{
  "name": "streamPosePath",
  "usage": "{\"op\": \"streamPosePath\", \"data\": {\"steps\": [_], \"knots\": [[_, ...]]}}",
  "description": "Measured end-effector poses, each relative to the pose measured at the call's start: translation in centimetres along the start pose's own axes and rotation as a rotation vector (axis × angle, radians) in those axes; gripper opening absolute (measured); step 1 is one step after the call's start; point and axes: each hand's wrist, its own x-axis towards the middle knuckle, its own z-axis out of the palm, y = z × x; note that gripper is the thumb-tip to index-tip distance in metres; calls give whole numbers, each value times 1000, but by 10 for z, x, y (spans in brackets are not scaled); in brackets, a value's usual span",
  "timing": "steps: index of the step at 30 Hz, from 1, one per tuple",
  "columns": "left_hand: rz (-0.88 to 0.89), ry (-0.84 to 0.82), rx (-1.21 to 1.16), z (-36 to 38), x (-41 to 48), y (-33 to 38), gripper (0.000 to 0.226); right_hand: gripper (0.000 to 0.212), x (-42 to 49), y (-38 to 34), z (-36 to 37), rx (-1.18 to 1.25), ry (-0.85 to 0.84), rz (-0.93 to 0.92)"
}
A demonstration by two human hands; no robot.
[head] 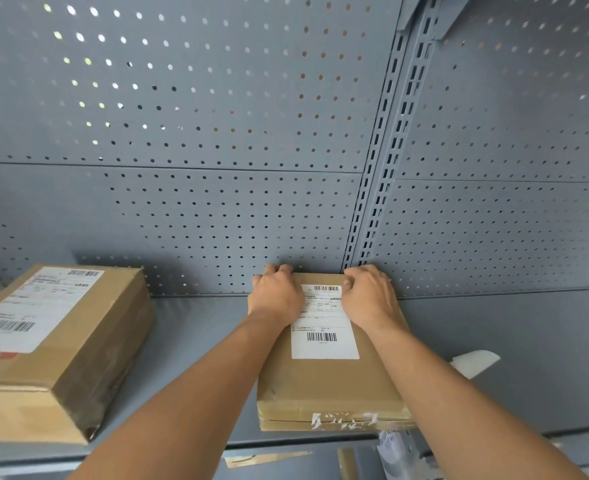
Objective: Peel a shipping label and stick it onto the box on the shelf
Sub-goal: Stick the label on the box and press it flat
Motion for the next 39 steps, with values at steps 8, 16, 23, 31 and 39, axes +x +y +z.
{"op": "streamPosePath", "data": {"steps": [8, 16, 23, 31, 39], "knots": [[-10, 5, -33, 0, -2, 2, 63, 65, -1, -5, -3, -18, -61, 2], [32, 62, -158, 3, 4, -10, 38, 23, 1, 1, -2, 97, -10, -4], [40, 100, -165, 3, 3, -11, 43, 31, 1, 7, 0, 225, 57, 18], [150, 132, 114, 0, -9, 5, 44, 24, -1, 12, -22, 591, 106, 124], [466, 119, 177, -6, -44, 82, 51, 27, -40, 56, -75, 406, 187, -147]]}}
